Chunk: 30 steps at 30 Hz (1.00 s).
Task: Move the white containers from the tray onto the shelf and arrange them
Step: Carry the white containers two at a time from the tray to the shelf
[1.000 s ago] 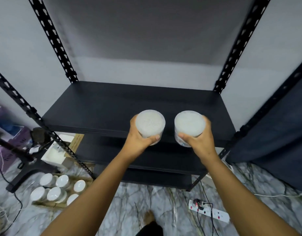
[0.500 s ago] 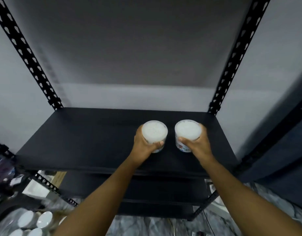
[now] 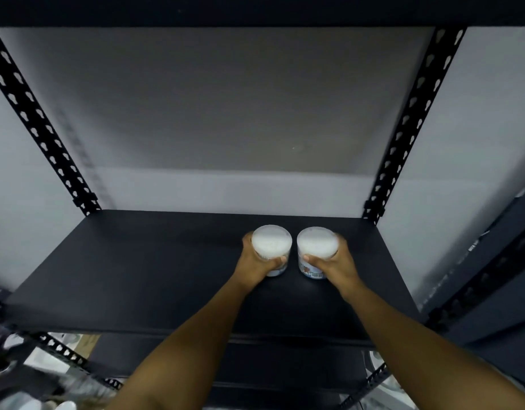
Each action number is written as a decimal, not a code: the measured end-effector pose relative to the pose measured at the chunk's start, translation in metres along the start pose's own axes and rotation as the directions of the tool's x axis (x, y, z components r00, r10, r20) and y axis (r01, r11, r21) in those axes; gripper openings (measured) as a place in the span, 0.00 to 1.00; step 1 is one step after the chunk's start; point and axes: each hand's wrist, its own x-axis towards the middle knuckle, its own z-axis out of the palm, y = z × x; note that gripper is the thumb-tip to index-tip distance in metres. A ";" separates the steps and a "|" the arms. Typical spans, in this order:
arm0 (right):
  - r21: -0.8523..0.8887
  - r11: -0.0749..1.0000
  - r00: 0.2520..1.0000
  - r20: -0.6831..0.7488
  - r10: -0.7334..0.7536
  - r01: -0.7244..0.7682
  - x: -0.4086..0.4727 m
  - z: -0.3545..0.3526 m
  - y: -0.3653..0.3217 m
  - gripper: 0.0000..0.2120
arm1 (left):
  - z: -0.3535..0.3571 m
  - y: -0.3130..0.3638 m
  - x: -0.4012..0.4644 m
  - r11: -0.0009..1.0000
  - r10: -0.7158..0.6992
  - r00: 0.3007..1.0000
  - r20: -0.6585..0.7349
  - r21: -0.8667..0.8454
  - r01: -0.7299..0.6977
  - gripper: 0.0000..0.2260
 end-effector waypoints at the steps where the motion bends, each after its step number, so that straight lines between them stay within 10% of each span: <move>1: -0.004 1.000 1.000 0.000 0.001 -0.001 0.003 0.001 0.002 0.39 | 0.001 -0.001 0.003 1.000 -0.010 1.000 -0.001 -0.001 0.010 0.41; 30: -0.096 0.993 0.996 -0.060 0.067 -0.072 0.082 0.016 0.009 0.40 | 0.005 0.001 0.087 0.986 -0.070 0.995 -0.069 0.144 0.079 0.41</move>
